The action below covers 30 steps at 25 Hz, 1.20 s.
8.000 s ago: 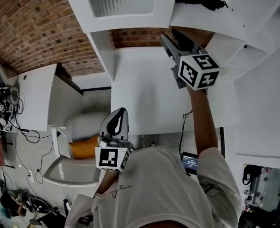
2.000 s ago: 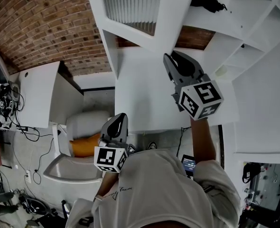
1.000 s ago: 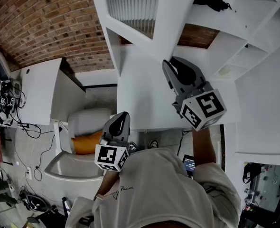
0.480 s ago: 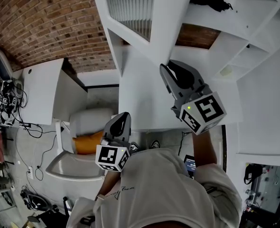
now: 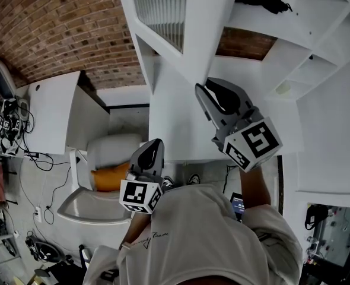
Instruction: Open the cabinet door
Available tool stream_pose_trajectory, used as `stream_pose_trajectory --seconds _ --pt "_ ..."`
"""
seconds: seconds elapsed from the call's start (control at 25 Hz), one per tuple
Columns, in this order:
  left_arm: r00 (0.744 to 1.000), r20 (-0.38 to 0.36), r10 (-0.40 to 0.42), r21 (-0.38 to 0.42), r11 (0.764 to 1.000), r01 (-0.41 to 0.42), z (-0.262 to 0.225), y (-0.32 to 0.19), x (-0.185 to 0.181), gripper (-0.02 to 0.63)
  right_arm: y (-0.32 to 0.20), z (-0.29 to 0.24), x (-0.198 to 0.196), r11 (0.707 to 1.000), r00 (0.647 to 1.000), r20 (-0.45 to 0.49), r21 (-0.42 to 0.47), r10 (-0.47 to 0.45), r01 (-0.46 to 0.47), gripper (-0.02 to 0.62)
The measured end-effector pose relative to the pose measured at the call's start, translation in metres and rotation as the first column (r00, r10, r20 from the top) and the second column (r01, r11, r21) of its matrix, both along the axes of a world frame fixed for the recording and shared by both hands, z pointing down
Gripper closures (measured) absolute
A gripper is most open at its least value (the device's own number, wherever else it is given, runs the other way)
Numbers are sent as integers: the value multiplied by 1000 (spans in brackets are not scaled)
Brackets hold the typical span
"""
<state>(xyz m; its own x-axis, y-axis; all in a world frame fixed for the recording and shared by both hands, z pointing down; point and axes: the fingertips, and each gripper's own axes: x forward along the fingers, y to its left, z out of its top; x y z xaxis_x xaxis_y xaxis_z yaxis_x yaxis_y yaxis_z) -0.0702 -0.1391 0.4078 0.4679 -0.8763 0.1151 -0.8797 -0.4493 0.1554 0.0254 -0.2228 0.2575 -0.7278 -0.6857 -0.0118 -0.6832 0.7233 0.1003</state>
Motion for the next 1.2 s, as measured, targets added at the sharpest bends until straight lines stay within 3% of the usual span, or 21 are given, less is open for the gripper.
stream_pose_trajectory --seconds 0.8,1.2 --pt "999 -8 -44 4 999 44 1 9 -15 589 25 -1 -37 991 991 9 3 -135 135 514" --pt "997 -20 -74 9 997 74 2 18 -28 589 44 1 -71 972 973 -4 27 -231 232 508"
